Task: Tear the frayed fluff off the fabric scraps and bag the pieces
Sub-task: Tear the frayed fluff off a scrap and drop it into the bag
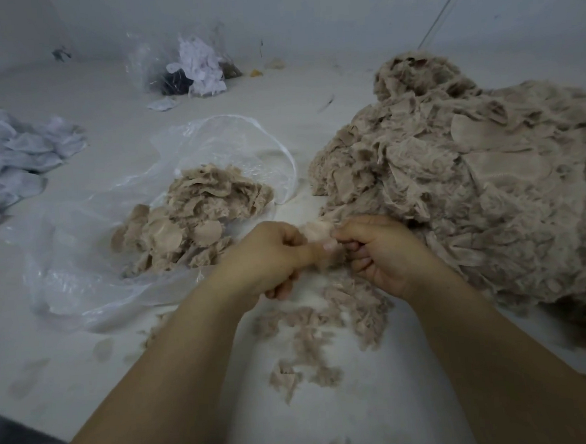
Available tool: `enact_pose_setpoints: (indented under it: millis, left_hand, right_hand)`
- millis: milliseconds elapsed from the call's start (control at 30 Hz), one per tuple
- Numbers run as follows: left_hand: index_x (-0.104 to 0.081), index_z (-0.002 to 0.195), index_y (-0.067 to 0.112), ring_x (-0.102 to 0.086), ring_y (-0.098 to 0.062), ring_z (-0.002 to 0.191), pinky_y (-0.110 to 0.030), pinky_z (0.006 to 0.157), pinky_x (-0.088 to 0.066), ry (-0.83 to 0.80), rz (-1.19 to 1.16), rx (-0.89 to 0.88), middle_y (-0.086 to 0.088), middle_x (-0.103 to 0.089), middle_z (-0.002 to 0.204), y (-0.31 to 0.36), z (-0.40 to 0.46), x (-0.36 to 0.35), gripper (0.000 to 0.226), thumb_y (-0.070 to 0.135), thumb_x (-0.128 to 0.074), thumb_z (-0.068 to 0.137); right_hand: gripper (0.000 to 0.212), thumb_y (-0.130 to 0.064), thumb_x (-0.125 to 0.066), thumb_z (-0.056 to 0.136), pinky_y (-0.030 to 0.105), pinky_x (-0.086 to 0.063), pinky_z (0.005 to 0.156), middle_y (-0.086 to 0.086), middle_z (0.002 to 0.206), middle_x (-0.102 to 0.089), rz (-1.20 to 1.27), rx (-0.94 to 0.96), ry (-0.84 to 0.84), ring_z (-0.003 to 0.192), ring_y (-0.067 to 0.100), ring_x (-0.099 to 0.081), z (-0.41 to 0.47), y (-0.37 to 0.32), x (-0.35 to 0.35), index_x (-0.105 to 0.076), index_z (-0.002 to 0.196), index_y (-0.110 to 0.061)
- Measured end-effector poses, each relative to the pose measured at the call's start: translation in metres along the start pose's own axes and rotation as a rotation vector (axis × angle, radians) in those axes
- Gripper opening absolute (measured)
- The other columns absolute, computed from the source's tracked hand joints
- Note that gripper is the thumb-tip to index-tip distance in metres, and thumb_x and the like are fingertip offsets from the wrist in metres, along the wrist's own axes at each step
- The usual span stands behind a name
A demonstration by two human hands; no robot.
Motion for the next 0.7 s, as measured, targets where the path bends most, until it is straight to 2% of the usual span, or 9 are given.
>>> enact_pose_setpoints:
  millis: [67, 133, 167, 267, 400, 533, 633, 700]
  left_hand:
    - [-0.057, 0.080, -0.003, -0.041, -0.020, 0.038, -0.023, 0.038, -0.028, 0.125, -0.088, -0.040, -0.012, -0.045, 0.061, 0.002, 0.006, -0.008, 0.055, 0.046, -0.080, 0.072]
    - [-0.058, 0.088, -0.014, -0.042, -0.017, 0.036, -0.022, 0.038, -0.027, 0.128, -0.107, -0.055, -0.013, -0.048, 0.059, 0.000, 0.010, -0.014, 0.044, 0.026, -0.074, 0.087]
    - [-0.061, 0.091, -0.014, -0.043, -0.015, 0.036, -0.021, 0.037, -0.028, 0.106, -0.108, -0.043, -0.013, -0.052, 0.057, 0.000, 0.010, -0.015, 0.038, 0.022, -0.072, 0.089]
    - [-0.067, 0.086, -0.004, -0.046, -0.013, 0.037, -0.020, 0.036, -0.030, -0.021, -0.159, 0.001, -0.005, -0.059, 0.052, 0.001, 0.009, -0.016, 0.025, 0.021, -0.070, 0.091]
    - [-0.061, 0.074, 0.002, -0.038, -0.015, 0.032, -0.018, 0.035, -0.023, -0.030, -0.305, 0.032, -0.007, -0.050, 0.047, -0.001, 0.008, -0.008, 0.023, 0.017, -0.068, 0.090]
    - [-0.062, 0.091, -0.006, -0.037, -0.016, 0.033, -0.017, 0.035, -0.023, -0.015, -0.458, -0.013, -0.009, -0.046, 0.052, -0.001, 0.007, 0.000, 0.023, 0.016, -0.059, 0.095]
    - [-0.062, 0.103, -0.014, -0.039, -0.016, 0.037, -0.018, 0.035, -0.026, 0.036, -0.431, -0.025, -0.008, -0.047, 0.055, -0.002, 0.009, 0.000, 0.032, 0.018, -0.058, 0.097]
    - [-0.064, 0.102, -0.010, -0.040, -0.016, 0.038, -0.018, 0.036, -0.027, 0.032, -0.447, -0.028, -0.008, -0.047, 0.057, -0.002, 0.011, -0.001, 0.030, 0.019, -0.059, 0.097]
  right_hand:
    - [0.039, -0.003, -0.060, 0.088, 0.015, -0.023, 0.034, -0.003, 0.049, -0.039, -0.003, 0.002, -0.010, 0.037, 0.003, -0.029, 0.000, 0.000, 0.001, -0.056, 0.053, -0.018]
    - [0.038, -0.008, -0.062, 0.089, 0.016, -0.023, 0.036, -0.004, 0.049, -0.039, -0.006, 0.009, -0.037, 0.038, 0.004, -0.028, -0.001, -0.001, 0.000, -0.054, 0.053, -0.018]
    - [0.036, -0.013, -0.064, 0.090, 0.016, -0.023, 0.037, -0.004, 0.049, -0.039, -0.011, 0.018, -0.054, 0.039, 0.004, -0.028, -0.002, -0.001, 0.000, -0.053, 0.056, -0.018]
    - [0.036, -0.021, -0.062, 0.093, 0.016, -0.029, 0.036, -0.004, 0.046, -0.041, -0.031, 0.063, -0.060, 0.036, 0.005, -0.033, -0.003, 0.000, -0.002, -0.049, 0.060, -0.014]
    - [0.031, -0.022, -0.059, 0.096, 0.015, -0.027, 0.035, -0.007, 0.046, -0.039, 0.028, 0.065, -0.017, 0.037, 0.003, -0.030, -0.001, 0.001, -0.002, -0.060, 0.066, -0.013]
    - [0.032, -0.032, -0.061, 0.094, 0.014, -0.026, 0.036, -0.006, 0.052, -0.040, 0.012, 0.058, 0.000, 0.040, 0.003, -0.030, 0.003, 0.000, 0.002, -0.069, 0.069, -0.014]
    - [0.037, -0.052, -0.072, 0.072, 0.015, -0.025, 0.039, -0.006, 0.057, -0.043, -0.083, 0.025, -0.084, 0.045, 0.004, -0.029, 0.000, -0.001, 0.001, -0.075, 0.077, -0.016]
    - [0.035, -0.048, -0.073, 0.074, 0.013, -0.027, 0.039, -0.010, 0.054, -0.048, -0.178, 0.043, -0.137, 0.042, 0.001, -0.035, -0.004, -0.001, 0.000, -0.075, 0.085, -0.014]
Point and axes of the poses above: each hand's wrist, its own z-axis towards the middle knuckle, its own x-axis out of the back of the hand, y = z × x, the point moved 1 cm from there along z, towards the middle knuckle
